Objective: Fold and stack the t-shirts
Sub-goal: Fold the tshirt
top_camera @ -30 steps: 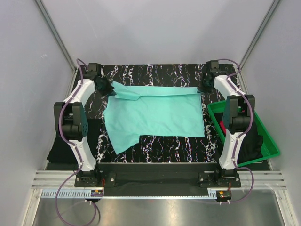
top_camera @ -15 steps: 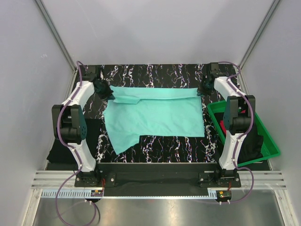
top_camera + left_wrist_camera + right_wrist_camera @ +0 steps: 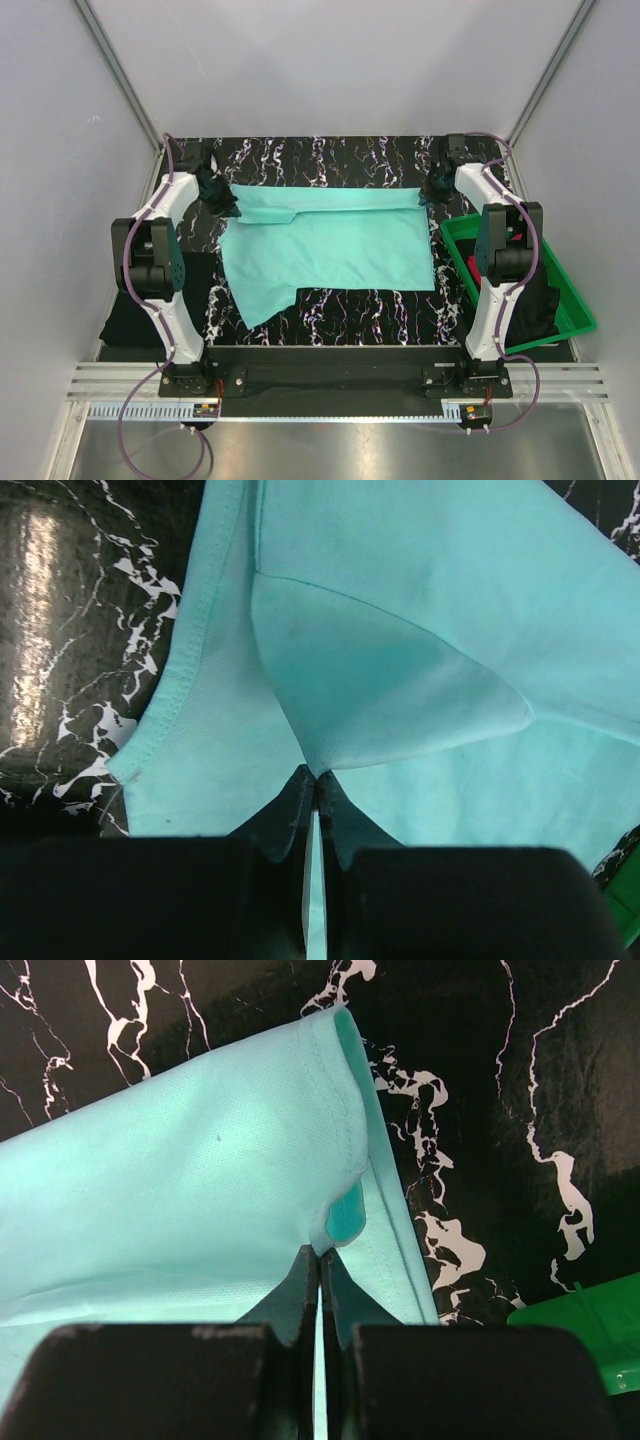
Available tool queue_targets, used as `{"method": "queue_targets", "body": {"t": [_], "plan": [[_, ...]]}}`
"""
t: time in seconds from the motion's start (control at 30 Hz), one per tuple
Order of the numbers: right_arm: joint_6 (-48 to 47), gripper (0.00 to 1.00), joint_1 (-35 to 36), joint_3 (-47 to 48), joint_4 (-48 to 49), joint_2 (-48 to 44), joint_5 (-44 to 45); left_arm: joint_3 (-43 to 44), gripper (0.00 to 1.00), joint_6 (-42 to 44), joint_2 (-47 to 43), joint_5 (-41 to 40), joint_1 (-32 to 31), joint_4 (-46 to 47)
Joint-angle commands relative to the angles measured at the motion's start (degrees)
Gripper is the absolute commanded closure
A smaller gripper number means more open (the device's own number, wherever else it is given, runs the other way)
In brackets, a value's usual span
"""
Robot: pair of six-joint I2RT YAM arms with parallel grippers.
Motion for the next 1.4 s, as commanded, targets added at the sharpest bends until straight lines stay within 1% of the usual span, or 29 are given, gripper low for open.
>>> {"method": "queue_targets", "body": {"t": [0.0, 0.07, 0.1, 0.17, 0.2, 0.23, 0.27, 0.3, 0.37, 0.4, 0.43, 0.5, 0.53, 0.57, 0.6, 0.67, 0.73, 0.8, 0.87, 0.9, 1.03, 1.17, 1.23, 1.3, 1.33, 1.37], "plan": [[-0.4, 1.00, -0.3, -0.2, -0.4, 0.1, 0.7, 1.1, 0.91, 1.6, 1.0, -0.7, 1.1, -0.3], [-1.1, 1.00, -0.3, 0.2, -1.1, 0.6, 0.2, 1.2, 0.84, 1.7, 1.0, -1.1, 1.1, -0.6], [-1.7, 0.97, -0.2, 0.7, -1.8, 1.4, -0.1, 1.3, 0.78, 1.9, 0.7, -1.8, 1.2, -1.5], [-4.3, 0.90, -0.2, 5.1, -9.0, 2.8, 3.6, 2.0, 0.70, 2.3, -0.4, -5.4, 1.2, -3.2], [-6.1, 0.82, -0.1, 7.0, -11.9, 3.8, 4.6, 2.1, 0.65, 2.6, -1.4, -7.1, 1.1, -4.5], [-8.4, 0.76, -0.2, 8.5, -14.4, 3.6, 5.9, 1.7, 0.61, 2.6, -4.2, -9.4, 1.2, -4.5], [-9.2, 0.70, -0.2, 8.6, -14.6, 3.1, 8.9, 1.3, 0.52, 2.6, -5.5, -9.8, 1.2, -4.6], [-10.1, 0.64, -0.2, 8.8, -14.3, 1.7, 9.9, 1.2, 0.48, 2.6, -6.7, -9.9, 1.1, -3.9], [-10.9, 0.57, -0.2, 10.2, -10.6, 1.4, 7.0, 1.6, 0.43, 2.8, -7.9, -9.1, 1.1, -2.2], [-10.4, 0.53, -0.2, 11.3, -8.5, 2.4, 5.1, 2.6, 0.43, 3.2, -7.0, -8.2, 1.1, -1.1], [-8.2, 0.48, -0.1, 14.6, -8.1, 3.3, 0.9, 5.7, 0.43, 3.3, -6.0, -6.3, 1.2, -0.9], [-5.5, 0.48, -0.2, 18.4, -7.8, 6.3, -0.6, 10.3, 0.44, 3.9, 0.0, -2.8, 1.2, -0.8], [-3.7, 0.48, -0.2, 21.3, -7.4, 7.3, -1.7, 14.9, 0.46, 4.1, 2.1, 0.7, 1.1, -0.7], [-3.2, 0.50, -0.2, 22.8, -7.2, 8.2, -2.2, 17.1, 0.51, 3.8, 6.5, 2.0, 1.1, -0.8], [-2.5, 0.52, -0.2, 24.1, -7.1, 10.5, -2.3, 18.9, 0.57, 3.3, 8.1, 2.9, 1.1, -0.7], [-0.5, 0.56, -0.2, 27.4, -6.9, 12.6, -1.9, 23.1, 0.58, 3.1, 11.5, 5.1, 1.1, -0.6], [1.5, 0.57, -0.2, 28.9, -5.9, 14.7, -3.4, 25.9, 0.62, 2.3, 15.7, 6.0, 1.1, 0.0], [3.0, 0.64, -0.2, 28.7, -3.6, 16.0, -4.2, 28.6, 0.64, 2.1, 19.4, 5.7, 1.4, 0.3], [5.2, 0.75, -0.2, 27.8, -2.7, 16.5, -3.9, 29.5, 0.67, 1.6, 21.4, 6.3, 1.4, 0.7], [5.5, 0.84, -0.2, 27.4, -1.8, 16.9, -3.7, 29.7, 0.68, 1.6, 23.3, 6.3, 1.5, 1.1], [5.5, 0.86, -0.2, 26.3, -1.6, 18.3, -0.4, 30.0, 0.70, 1.1, 27.2, 6.4, 2.1, 1.6], [5.4, 0.86, -0.7, 24.9, -1.7, 19.3, 2.1, 29.7, 0.70, 1.3, 28.9, 5.4, 2.7, 2.1], [5.5, 0.85, -1.2, 24.7, -1.8, 20.0, 2.2, 30.0, 0.68, 1.8, 28.8, 4.6, 2.7, 1.9], [4.1, 0.85, -1.4, 26.2, -2.9, 21.0, 2.2, 29.4, 0.59, 2.4, 26.5, 2.9, 2.5, 1.6], [3.3, 0.85, -1.4, 26.8, -3.4, 21.0, 4.1, 28.8, 0.54, 2.7, 24.7, 1.8, 2.4, 1.7], [2.5, 0.83, -1.3, 27.1, -3.9, 20.2, 4.5, 28.2, 0.50, 3.6, 21.4, 0.9, 2.1, 1.6]]}}
